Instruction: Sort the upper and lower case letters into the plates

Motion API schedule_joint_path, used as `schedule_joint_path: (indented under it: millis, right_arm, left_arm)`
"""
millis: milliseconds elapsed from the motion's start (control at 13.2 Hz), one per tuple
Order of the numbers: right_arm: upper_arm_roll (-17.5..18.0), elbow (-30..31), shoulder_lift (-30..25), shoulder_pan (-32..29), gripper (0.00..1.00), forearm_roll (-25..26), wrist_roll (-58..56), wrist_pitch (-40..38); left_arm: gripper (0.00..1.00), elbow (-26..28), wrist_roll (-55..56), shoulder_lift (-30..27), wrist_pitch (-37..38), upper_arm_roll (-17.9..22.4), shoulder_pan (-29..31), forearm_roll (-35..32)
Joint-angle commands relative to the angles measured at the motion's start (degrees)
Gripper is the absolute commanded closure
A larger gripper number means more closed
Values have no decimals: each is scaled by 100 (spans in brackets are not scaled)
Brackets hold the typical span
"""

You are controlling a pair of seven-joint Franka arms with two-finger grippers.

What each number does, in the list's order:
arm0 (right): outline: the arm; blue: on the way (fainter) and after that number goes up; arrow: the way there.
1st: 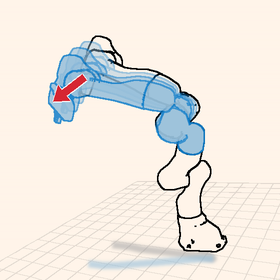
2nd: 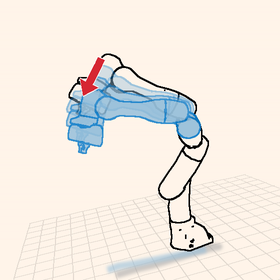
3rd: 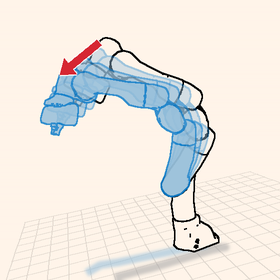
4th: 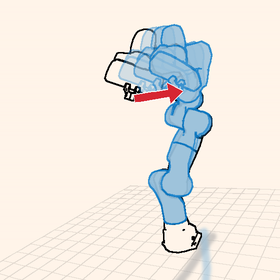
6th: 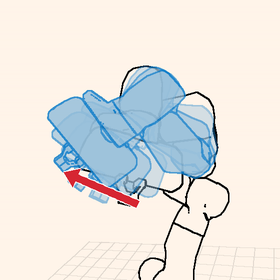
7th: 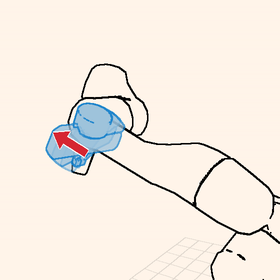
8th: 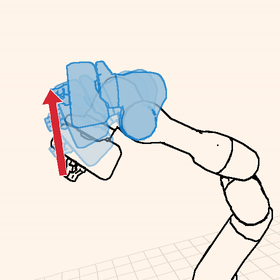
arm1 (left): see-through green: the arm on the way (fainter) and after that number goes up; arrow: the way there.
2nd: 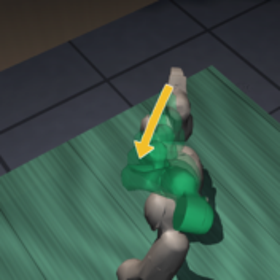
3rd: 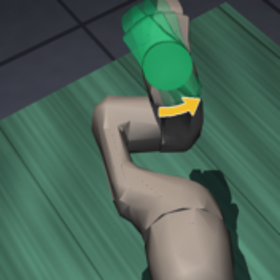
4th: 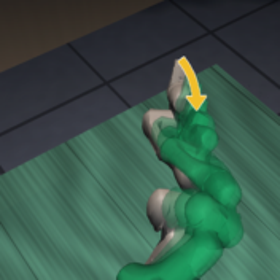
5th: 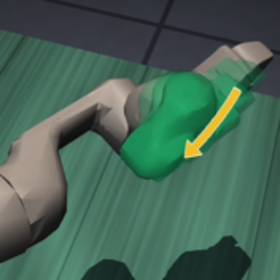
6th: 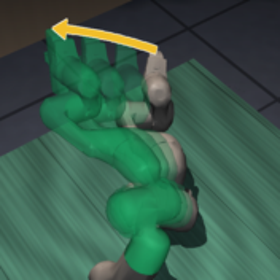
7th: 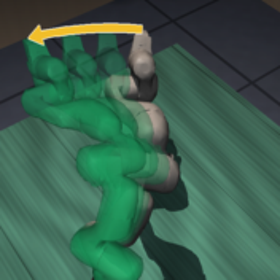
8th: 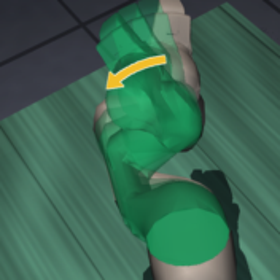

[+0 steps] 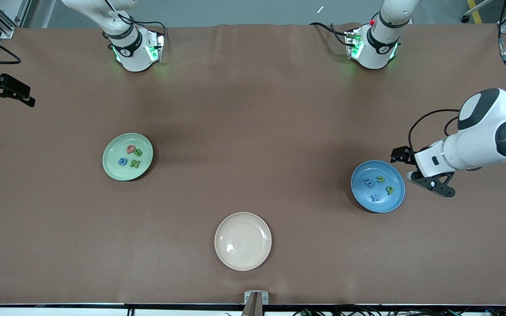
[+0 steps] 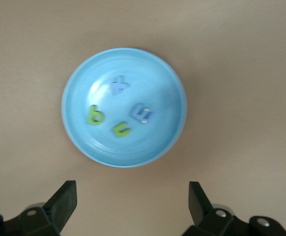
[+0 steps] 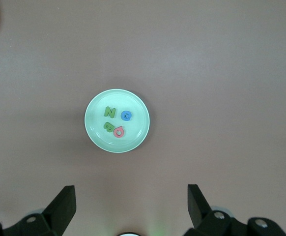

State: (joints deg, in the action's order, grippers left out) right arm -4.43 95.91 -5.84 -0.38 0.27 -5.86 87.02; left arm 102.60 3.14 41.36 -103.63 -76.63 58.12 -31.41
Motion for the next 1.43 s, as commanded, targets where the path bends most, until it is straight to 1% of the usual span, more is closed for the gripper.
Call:
schedule_joint_path:
  millis: [0, 151, 227, 378, 453, 529, 604, 755, 982, 1208, 1359]
  right_arm:
    - [65, 218, -198, -59, 0, -18, 41, 105]
    - [65, 218, -198, -59, 0, -18, 32, 105]
    - [65, 218, -198, -59, 0, -18, 32, 105]
    - [65, 218, -198, -77, 0, -18, 32, 105]
    - [65, 218, -198, -68, 0, -18, 24, 105]
    - [65, 218, -198, -77, 0, -18, 24, 105]
    - [56, 218, -198, -77, 0, -18, 24, 105]
    - [65, 226, -198, -77, 0, -18, 24, 105]
    - [65, 226, -198, -77, 0, -27, 24, 140]
    - [65, 218, -207, -77, 0, -71, 24, 210]
    - [65, 218, -207, -77, 0, -80, 32, 219]
  left_arm:
    - [0, 102, -602, -1495, -279, 760, -369, 1158]
    - [0, 233, -1208, -2269, -386, 1665, -1009, 2205]
    - [0, 260, -1428, -2560, -404, 2191, -1430, 2653]
    - [0, 348, -1501, -2965, -404, 3123, -2240, 3200]
    - [0, 409, -1501, -3098, -404, 3441, -2522, 3350]
    - [0, 436, -1501, -3160, -404, 3610, -2646, 3456]
    - [0, 454, -1492, -3213, -413, 3664, -2648, 3475]
    - [0, 506, -1379, -3405, -404, 3673, -2578, 3440]
    - [0, 419, -870, -3906, -194, 3681, -2296, 3414]
    - [0, -46, -807, -4346, 280, 3822, -2261, 3422]
    - [0, -310, -815, -4522, 351, 3918, -2252, 3457]
